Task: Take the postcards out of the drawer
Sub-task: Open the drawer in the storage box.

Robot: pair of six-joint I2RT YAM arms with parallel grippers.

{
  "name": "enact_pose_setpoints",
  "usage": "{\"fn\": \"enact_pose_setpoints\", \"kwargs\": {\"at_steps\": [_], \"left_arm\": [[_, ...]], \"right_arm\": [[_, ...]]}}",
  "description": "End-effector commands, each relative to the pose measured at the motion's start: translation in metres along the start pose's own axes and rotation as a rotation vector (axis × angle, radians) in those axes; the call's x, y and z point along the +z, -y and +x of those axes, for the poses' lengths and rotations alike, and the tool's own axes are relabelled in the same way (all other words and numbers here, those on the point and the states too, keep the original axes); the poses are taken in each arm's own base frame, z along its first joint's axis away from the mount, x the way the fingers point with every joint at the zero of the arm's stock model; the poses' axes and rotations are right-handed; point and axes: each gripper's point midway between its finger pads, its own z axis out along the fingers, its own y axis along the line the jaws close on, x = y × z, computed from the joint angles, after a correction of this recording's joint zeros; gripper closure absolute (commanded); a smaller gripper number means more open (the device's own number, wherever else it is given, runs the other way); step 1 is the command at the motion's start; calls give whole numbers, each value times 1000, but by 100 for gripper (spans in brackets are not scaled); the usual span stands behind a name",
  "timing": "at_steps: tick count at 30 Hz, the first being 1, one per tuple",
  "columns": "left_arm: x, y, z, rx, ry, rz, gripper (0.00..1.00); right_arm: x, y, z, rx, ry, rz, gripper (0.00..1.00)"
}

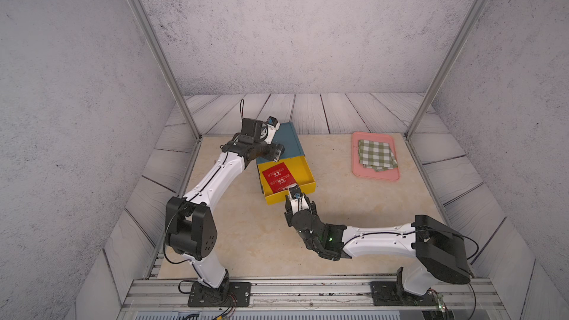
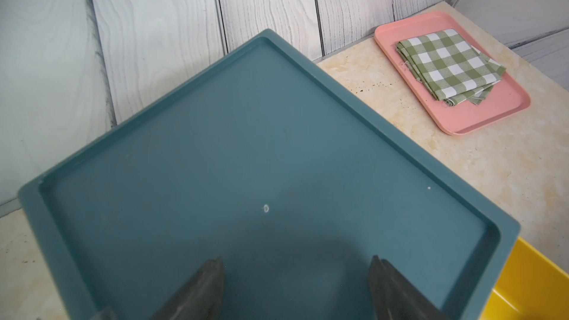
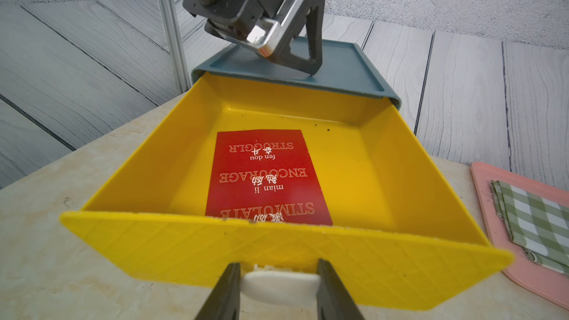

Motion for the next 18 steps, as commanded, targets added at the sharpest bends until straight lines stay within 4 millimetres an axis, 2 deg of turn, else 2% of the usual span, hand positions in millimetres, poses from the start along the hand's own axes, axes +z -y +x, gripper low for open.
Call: {"fn": "enact_pose_setpoints", "kwargs": {"at_steps": [1, 5, 18], "left_arm": [[9, 5, 49, -54, -172, 24, 20], [8, 5, 49, -55, -174, 26, 20], [7, 5, 49, -52, -171, 22, 19]], "right_arm": [[-12, 8, -3, 3, -6, 13, 70], [-13, 10, 1, 4, -9, 23, 70], [-18, -1, 2, -2, -11, 1, 69]]}}
